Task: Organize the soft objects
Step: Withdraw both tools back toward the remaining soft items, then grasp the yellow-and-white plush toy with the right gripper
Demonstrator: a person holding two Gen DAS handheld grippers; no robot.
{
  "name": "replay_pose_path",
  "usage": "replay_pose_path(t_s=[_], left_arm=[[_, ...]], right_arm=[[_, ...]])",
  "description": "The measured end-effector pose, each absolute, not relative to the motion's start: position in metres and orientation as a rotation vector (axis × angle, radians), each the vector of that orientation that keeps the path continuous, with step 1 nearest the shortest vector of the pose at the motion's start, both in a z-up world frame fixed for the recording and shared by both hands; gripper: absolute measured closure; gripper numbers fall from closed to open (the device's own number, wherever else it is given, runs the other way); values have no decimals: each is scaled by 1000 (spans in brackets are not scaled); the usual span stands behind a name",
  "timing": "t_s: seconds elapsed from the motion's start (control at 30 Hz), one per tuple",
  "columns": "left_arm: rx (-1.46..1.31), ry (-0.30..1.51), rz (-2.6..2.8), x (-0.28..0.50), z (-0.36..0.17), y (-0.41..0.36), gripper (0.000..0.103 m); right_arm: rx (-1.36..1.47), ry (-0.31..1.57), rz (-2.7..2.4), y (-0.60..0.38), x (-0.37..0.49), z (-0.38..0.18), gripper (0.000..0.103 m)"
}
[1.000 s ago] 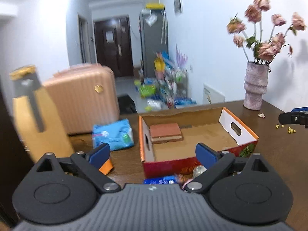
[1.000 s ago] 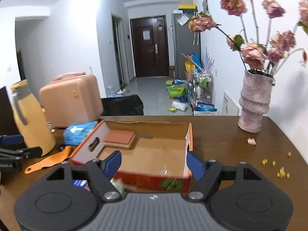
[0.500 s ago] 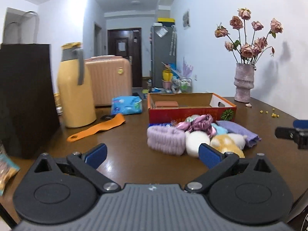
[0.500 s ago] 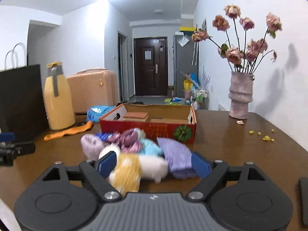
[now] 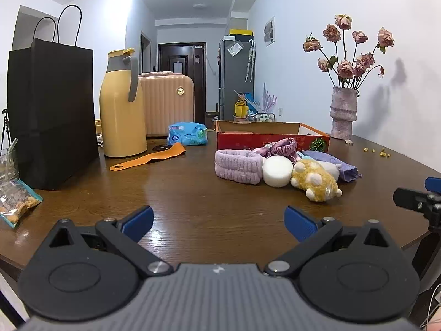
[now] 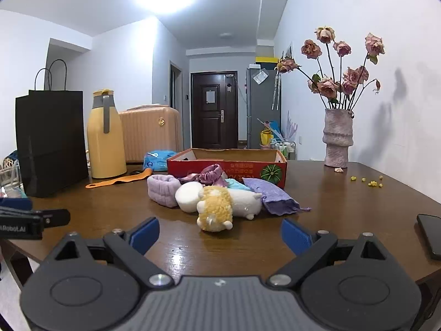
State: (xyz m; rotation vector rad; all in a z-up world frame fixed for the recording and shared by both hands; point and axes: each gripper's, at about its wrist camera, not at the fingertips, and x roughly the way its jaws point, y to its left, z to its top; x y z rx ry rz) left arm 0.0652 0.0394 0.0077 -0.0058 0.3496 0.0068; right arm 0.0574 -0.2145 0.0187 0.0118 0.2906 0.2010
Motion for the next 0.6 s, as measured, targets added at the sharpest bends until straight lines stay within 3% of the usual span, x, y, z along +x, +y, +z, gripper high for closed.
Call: replay_pose_path(t_s=[0.6], left_arm=[[2,405,-15,103,-2,32,0]], right_arm=[[46,371,240,-206,103,3,11]])
